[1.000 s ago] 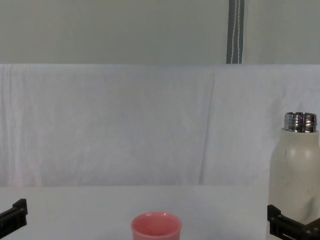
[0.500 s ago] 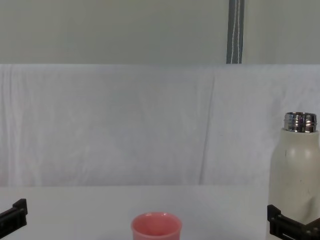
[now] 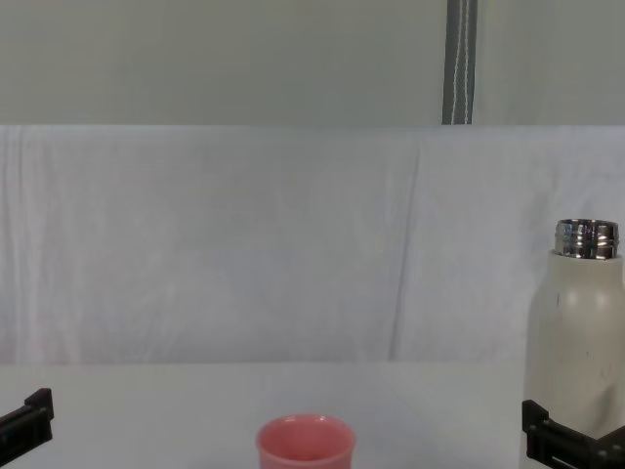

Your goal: Grasp the thermos with one hand and pour water into the cup lid.

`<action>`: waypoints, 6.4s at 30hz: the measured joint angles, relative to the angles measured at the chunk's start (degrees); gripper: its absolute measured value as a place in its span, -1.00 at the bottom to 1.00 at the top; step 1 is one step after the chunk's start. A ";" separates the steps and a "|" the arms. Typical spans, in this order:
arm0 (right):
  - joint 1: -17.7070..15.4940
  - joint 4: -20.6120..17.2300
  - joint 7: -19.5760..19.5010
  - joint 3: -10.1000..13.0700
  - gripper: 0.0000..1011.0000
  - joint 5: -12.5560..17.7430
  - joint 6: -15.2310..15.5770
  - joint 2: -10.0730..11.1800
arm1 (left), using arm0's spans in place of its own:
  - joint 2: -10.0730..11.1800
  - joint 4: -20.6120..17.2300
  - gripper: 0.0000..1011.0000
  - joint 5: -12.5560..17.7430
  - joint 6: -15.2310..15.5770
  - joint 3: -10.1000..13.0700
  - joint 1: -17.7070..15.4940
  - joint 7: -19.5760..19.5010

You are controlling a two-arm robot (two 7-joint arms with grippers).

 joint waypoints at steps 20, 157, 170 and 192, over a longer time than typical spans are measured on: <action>0.00 0.00 0.00 0.00 0.98 0.00 0.00 0.00 | 0.00 0.00 0.98 0.00 0.00 0.00 0.00 0.00; 14.01 5.36 6.45 -0.35 0.88 -24.45 5.27 1.19 | 0.00 0.00 0.98 0.00 0.00 0.00 0.00 0.00; 16.75 7.13 4.45 -5.12 0.88 -35.73 5.52 2.11 | 0.00 0.00 0.98 0.00 0.00 0.00 0.00 0.00; 18.61 10.11 3.41 -12.38 0.88 -50.09 6.57 5.70 | 0.00 0.00 0.98 0.00 0.00 0.00 0.00 0.00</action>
